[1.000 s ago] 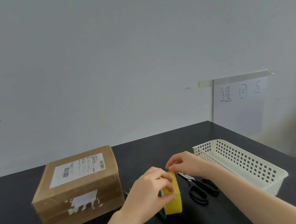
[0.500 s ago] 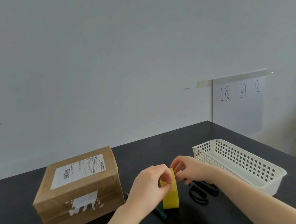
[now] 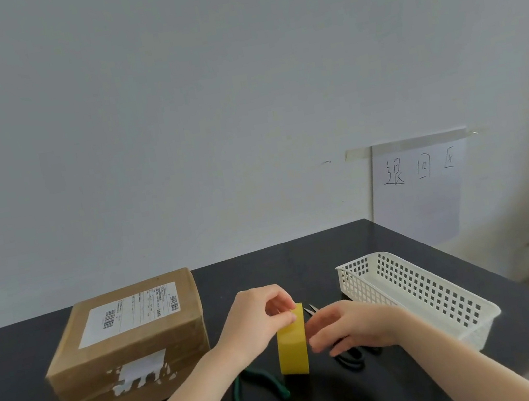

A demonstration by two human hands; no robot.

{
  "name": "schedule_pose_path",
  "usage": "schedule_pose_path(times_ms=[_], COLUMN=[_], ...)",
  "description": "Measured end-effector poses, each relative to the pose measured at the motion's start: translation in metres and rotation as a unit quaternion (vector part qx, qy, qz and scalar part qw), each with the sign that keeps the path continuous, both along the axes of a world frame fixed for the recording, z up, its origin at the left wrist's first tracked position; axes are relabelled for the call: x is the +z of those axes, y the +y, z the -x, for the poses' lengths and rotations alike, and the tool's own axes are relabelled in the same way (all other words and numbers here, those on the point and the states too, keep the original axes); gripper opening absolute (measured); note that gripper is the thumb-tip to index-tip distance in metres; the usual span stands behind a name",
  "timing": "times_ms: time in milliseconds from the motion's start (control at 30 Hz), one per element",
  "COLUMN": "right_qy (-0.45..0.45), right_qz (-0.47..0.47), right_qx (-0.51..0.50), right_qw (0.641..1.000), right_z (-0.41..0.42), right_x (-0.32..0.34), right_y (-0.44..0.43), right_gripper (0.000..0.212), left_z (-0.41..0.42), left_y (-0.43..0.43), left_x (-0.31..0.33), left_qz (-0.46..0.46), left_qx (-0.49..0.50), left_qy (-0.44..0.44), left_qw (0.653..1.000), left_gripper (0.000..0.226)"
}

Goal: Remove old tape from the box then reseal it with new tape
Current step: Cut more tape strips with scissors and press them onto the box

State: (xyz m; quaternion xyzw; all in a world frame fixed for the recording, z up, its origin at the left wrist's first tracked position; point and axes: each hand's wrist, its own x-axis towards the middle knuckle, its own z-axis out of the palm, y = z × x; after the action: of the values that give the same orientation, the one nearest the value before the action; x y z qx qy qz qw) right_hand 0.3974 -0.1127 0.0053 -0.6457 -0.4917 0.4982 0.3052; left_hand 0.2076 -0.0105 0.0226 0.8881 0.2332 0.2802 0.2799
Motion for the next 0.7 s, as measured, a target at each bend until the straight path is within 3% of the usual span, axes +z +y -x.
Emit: schedule_pose_path(times_ms=[100,567,700], right_qy=[0.014,0.096,0.084], right_qz=[-0.018,-0.110,-0.119], right_qx=[-0.018,-0.128,-0.132], right_qw=[1.000,0.981,0.980], right_z=[0.008,0.019,0.017], right_x=[-0.004,-0.026,-0.029], right_y=[0.003,0.036,0.043], right_gripper=[0.050,0.032,0.039], left_z=[-0.006,-0.033,-0.042], left_y=[0.002,0.029,0.037], left_x=[0.003,0.009,0.008], left_qz=[-0.011,-0.039,-0.056], left_qx=[0.010,0.065,0.096], left_qy=[0.002,0.001,0.002], left_qw=[1.000,0.997,0.994], left_gripper=[0.008,0.009,0.008])
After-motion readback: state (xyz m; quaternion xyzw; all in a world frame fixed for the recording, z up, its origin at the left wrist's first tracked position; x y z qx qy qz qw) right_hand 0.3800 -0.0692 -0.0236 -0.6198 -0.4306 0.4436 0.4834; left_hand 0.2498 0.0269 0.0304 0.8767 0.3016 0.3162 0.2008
